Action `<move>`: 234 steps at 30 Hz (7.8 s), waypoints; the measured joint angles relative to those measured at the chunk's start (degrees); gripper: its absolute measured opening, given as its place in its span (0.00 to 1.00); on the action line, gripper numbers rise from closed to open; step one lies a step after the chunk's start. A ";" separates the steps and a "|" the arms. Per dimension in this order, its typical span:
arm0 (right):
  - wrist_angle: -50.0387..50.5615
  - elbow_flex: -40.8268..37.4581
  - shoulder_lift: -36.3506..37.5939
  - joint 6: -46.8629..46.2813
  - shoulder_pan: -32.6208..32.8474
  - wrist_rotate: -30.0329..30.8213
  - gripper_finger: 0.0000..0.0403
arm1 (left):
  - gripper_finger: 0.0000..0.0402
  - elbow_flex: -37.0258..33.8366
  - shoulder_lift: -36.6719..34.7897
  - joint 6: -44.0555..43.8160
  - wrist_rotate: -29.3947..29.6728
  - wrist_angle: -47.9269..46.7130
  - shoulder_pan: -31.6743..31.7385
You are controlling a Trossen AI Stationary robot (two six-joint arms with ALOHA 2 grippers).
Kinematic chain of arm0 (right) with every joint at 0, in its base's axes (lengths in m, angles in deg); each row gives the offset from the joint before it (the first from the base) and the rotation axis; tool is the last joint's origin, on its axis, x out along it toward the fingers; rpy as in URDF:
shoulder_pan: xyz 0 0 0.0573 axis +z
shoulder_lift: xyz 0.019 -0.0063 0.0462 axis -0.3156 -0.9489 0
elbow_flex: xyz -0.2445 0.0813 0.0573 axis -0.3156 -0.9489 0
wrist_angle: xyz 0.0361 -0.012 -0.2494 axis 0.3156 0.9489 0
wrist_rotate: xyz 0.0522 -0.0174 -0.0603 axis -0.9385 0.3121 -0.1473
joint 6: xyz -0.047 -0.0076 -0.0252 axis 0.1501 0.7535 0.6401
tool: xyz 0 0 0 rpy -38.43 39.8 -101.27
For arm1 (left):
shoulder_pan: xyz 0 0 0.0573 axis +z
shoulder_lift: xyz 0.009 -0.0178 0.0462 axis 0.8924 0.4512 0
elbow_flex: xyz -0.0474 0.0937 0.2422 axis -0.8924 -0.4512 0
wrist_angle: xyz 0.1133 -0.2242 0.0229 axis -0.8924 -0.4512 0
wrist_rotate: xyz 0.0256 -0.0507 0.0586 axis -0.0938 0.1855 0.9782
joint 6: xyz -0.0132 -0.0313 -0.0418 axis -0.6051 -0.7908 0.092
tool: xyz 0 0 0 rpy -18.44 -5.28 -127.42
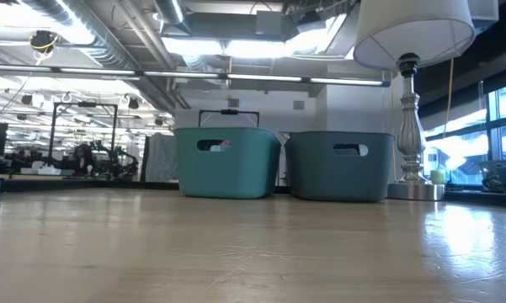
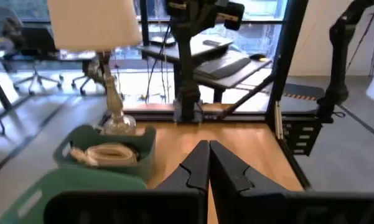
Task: Pick & Place USB Port
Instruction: Return to Home Position
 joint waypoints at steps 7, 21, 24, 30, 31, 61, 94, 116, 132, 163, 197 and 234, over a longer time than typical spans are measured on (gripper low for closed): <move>-17.11 -26.00 12.36 -9.75 4.83 3.17 0.00 | 0.00 -11.26 -8.00 -6.33 1.29 1.82 -0.47; -49.17 -57.42 23.36 -10.06 5.61 -0.10 0.00 | 0.00 -39.37 -25.59 -14.35 0.23 18.47 -0.45; -52.55 -61.67 23.62 -10.12 5.60 -1.71 0.00 | 0.00 -42.43 -27.76 -14.35 0.20 18.91 -0.45; -57.03 -68.57 23.68 -11.90 5.59 -3.52 0.00 | 0.00 -46.93 -29.95 -14.51 0.23 19.07 -0.45; -57.96 -69.56 23.68 -11.86 5.59 -3.52 0.00 | 0.00 -47.54 -30.05 -14.49 0.23 19.06 -0.45; -83.56 -89.67 26.11 10.50 -15.20 -15.03 0.00 | 0.00 -64.76 -29.83 -3.56 5.00 24.97 7.43; -66.33 -96.91 57.19 9.46 -12.70 -21.57 0.00 | 0.00 -64.76 -29.76 -8.64 -10.07 27.03 23.18; -77.30 -105.44 56.77 12.88 -12.88 -19.31 0.05 | 0.01 -64.76 -29.76 -13.89 -9.72 23.13 23.18; -77.00 -105.44 59.24 12.61 -12.92 -19.45 0.12 | 0.01 -65.54 -30.58 -13.87 -9.81 23.49 23.10; -77.28 -105.44 71.73 12.64 -29.10 -19.88 0.12 | 0.02 -76.71 -40.89 -13.86 -9.43 48.70 22.94; -75.38 -105.44 72.92 17.12 -29.63 -43.87 0.12 | 0.02 -76.71 -40.65 -13.87 -9.37 48.42 22.94; -75.36 -105.46 72.90 17.16 -29.63 -43.87 0.12 | 0.02 -76.71 -40.65 -13.87 -9.37 48.42 22.94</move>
